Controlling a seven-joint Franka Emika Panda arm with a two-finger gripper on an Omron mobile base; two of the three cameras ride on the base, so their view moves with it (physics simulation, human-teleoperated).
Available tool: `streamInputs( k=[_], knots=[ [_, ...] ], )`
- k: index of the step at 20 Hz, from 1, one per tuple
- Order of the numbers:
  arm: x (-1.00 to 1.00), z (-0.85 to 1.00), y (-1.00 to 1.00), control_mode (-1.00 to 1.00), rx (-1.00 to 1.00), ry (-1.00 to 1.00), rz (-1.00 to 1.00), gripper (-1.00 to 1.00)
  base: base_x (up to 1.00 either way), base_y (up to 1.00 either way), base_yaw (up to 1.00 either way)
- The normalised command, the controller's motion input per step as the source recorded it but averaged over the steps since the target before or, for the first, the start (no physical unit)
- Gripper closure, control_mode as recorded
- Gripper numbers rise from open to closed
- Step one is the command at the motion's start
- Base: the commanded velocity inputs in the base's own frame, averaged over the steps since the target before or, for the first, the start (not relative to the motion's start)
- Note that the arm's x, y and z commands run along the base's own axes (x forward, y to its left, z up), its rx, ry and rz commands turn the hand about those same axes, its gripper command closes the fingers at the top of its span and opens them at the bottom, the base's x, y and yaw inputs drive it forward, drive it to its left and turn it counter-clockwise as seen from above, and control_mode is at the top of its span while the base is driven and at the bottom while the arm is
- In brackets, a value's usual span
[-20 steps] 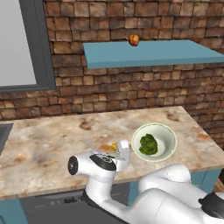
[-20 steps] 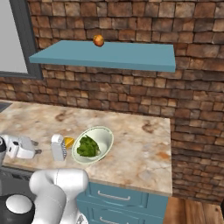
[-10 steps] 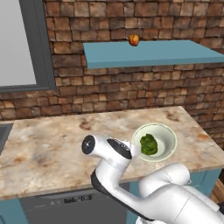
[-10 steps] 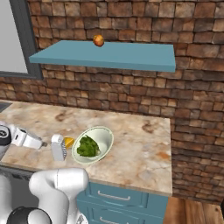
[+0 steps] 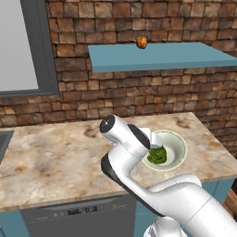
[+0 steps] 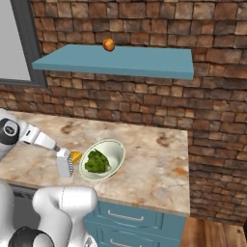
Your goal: Pick the cheese from the fridge and the cheese grater from the cabinet and place them next to the salad bowl.
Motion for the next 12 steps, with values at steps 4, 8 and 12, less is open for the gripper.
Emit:
streamInputs(
  k=[4, 8, 12],
  knots=[
    [-0.17, 0.34, -0.37, -1.0, 0.0, 0.08, 0.1, -1.0, 0.0, 0.0, 0.0],
    [-0.27, 0.28, -0.46, -1.0, 0.0, 0.03, 0.14, -1.0, 0.0, 0.0, 0.0],
    [-0.37, 0.21, -0.51, -1.0, 0.0, -0.02, 0.24, -1.0, 0.0, 0.0, 0.0]
  ],
)
